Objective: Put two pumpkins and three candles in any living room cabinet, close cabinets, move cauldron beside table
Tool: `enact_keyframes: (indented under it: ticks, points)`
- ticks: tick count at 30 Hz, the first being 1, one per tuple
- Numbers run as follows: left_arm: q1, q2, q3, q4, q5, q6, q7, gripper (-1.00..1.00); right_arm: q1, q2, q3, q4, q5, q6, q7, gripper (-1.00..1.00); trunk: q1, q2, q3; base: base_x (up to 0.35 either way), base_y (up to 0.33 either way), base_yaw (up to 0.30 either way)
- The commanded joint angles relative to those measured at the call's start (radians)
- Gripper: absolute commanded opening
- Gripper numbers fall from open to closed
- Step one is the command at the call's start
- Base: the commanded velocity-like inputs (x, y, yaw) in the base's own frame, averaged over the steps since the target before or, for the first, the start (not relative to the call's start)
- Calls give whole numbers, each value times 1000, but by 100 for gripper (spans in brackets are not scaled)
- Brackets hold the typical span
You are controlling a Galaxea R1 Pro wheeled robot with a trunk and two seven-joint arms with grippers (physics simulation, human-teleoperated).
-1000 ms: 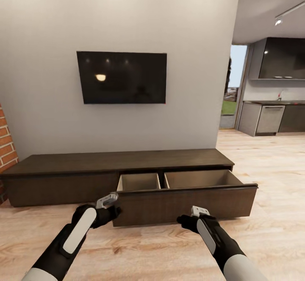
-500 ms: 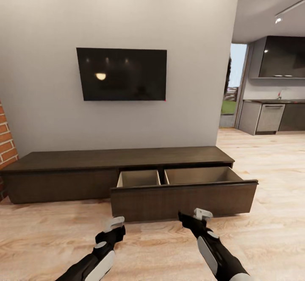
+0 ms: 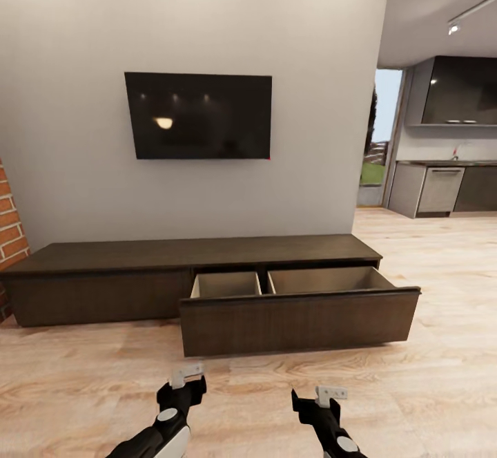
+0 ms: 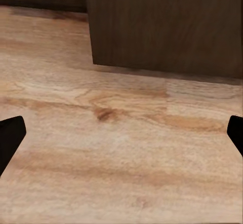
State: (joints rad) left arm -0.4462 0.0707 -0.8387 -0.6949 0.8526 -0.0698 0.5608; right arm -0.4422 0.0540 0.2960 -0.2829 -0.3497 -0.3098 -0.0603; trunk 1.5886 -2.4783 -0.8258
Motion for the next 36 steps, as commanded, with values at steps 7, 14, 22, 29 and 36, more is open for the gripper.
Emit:
enact_keyframes:
  ticks: [7, 14, 22, 29, 36]
  points:
    - [-2, 0, -37, 3, 10, -20, 7, 100, -1, -1, 7, -1, -8, -24, 3, 100, 13, -23, -26, 0, 0, 0]
    - [-2, 0, -78, 3, 10, -45, 7, 100, -1, 0, 8, -4, -6, -27, 6, 100, 16, -24, -53, 0, 0, 0]
    - [-2, 0, -95, 3, 11, -56, 7, 100, -1, 0, 8, -4, -6, -29, 7, 100, 20, -26, -84, 0, 0, 0]
    - [-2, -1, -96, 3, 11, -57, 7, 100, -1, 0, 8, -3, -7, -31, 7, 100, 23, -28, -111, 0, 0, 0]
    - [-2, -1, -97, 3, 11, -58, 7, 100, -1, 0, 7, -3, -7, -29, 5, 100, 26, -29, -138, 0, 0, 0]
